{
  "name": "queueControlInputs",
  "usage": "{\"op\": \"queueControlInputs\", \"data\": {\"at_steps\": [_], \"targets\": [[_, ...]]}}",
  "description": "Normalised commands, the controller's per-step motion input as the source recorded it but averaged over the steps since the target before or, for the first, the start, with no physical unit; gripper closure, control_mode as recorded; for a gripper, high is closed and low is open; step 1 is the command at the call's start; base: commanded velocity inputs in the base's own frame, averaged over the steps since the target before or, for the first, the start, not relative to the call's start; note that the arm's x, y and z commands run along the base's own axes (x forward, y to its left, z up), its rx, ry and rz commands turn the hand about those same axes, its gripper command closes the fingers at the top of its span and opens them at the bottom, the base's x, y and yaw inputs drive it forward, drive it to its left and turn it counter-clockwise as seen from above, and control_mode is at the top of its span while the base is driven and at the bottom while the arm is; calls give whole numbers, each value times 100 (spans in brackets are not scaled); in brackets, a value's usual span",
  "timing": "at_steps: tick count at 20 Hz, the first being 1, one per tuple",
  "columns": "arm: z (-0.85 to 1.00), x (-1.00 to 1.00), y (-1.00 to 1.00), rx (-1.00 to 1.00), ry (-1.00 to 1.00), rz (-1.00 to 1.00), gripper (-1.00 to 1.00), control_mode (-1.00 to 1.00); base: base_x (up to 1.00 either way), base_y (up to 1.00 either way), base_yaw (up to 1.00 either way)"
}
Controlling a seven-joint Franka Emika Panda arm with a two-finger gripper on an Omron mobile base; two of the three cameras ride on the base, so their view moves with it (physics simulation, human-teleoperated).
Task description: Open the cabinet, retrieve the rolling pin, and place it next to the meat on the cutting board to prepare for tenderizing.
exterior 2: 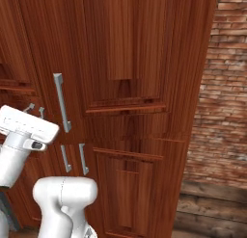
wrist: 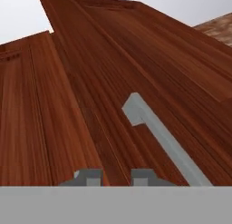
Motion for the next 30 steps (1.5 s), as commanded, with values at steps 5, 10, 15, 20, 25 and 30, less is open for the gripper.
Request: {"op": "queueControlInputs", "data": {"at_steps": [5, 10, 15, 20, 25, 30], "targets": [[-2, -97, 26, -4, -15, 0, -100, -100, 0, 0, 0], [0, -47, 57, -7, -3, -4, -100, -100, 0, 0, 0], [-3, 5, 29, -5, 0, -30, -100, -100, 0, 0, 0], [-15, 1, 26, 0, -8, -33, -100, -100, 0, 0, 0], [-1, -1, 50, 0, -5, -31, -100, -100, 0, 0, 0], [0, -5, 43, 0, 1, -36, -100, -100, 0, 0, 0]]}}
